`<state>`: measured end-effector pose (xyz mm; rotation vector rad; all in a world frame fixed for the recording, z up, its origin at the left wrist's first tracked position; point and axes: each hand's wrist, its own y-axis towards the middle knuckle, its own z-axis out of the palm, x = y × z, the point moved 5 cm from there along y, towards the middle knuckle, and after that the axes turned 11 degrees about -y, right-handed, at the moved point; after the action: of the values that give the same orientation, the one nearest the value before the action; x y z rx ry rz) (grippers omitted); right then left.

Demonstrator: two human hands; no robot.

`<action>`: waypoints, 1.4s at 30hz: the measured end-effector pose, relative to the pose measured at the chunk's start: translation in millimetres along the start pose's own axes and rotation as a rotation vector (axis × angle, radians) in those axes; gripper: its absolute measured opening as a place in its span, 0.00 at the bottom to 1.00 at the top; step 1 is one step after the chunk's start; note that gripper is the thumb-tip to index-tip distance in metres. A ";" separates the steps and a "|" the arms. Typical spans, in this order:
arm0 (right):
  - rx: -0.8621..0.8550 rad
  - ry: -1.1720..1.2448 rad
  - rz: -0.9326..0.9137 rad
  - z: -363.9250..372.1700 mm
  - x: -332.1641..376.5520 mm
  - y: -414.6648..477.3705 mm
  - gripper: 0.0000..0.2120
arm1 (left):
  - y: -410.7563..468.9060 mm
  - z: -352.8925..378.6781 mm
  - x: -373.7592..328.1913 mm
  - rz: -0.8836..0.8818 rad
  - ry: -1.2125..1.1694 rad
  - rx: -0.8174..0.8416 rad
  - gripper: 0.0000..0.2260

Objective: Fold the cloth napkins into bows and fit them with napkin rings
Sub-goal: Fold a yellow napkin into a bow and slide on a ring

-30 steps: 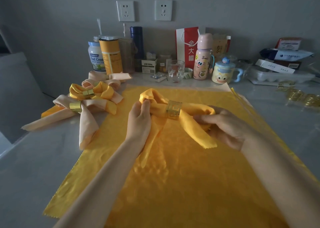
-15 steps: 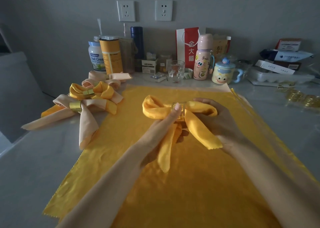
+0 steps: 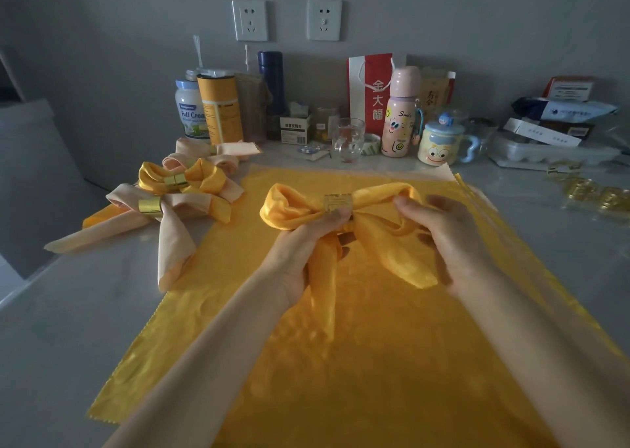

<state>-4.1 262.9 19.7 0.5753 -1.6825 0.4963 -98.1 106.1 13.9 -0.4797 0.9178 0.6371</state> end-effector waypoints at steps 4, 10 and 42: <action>-0.264 -0.266 -0.649 2.7 38.1 -38.3 0.11 | 2.5 -5.7 -0.8 0.068 -0.114 -0.102 0.18; -0.130 -0.806 -0.960 43.1 19.4 -41.5 0.11 | 6.8 -12.8 1.5 0.077 -0.155 -0.164 0.09; 0.503 0.157 0.024 45.1 -0.8 -32.9 0.29 | 5.1 -8.7 0.3 -0.023 0.004 -0.117 0.16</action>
<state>-18.3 209.5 11.3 0.8542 -1.4165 0.9700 -106.4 104.4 8.4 -0.5958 0.8810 0.6716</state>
